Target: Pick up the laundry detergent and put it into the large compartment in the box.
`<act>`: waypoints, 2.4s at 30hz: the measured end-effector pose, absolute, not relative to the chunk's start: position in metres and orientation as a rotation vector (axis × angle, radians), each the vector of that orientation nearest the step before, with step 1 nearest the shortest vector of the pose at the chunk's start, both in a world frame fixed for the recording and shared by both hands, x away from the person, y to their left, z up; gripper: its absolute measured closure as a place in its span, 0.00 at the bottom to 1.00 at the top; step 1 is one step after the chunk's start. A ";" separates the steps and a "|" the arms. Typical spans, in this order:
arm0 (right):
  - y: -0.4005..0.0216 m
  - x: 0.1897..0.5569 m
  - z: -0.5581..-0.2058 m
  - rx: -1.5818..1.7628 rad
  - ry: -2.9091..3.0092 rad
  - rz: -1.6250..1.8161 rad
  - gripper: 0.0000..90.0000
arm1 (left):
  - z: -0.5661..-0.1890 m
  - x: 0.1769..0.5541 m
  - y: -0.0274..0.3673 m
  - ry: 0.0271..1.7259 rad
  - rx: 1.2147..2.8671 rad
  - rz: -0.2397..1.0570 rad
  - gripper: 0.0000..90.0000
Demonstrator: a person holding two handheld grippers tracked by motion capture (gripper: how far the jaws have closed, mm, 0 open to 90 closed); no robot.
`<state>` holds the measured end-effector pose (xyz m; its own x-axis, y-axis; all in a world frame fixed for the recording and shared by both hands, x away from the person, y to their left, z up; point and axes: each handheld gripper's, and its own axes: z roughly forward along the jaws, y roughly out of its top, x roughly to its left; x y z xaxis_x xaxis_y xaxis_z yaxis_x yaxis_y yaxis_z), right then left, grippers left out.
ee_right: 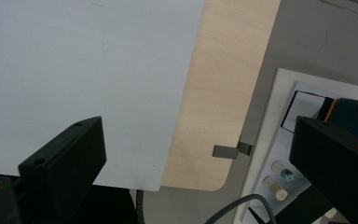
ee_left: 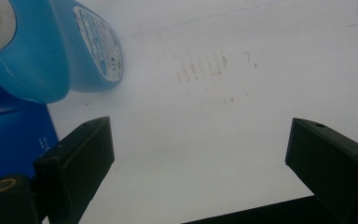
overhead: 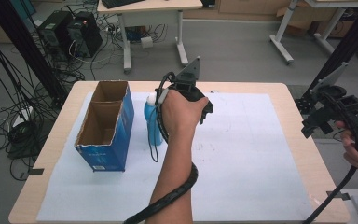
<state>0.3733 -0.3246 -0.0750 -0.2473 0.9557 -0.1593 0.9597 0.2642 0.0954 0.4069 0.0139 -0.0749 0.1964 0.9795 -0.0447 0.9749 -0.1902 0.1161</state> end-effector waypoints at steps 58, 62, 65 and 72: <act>-0.298 0.374 -0.063 1.696 2.368 -0.054 0.04 | -0.065 0.471 0.087 2.071 2.201 0.192 0.07; -0.297 0.375 -0.063 1.697 2.367 -0.057 0.04 | -0.073 0.475 0.089 2.076 2.207 0.175 0.07; -0.296 0.376 -0.064 1.691 2.370 -0.062 0.04 | -0.077 0.478 0.090 2.074 2.215 0.171 0.07; -0.295 0.376 -0.064 1.691 2.369 -0.063 0.04 | -0.088 0.482 0.092 2.077 2.217 0.144 0.07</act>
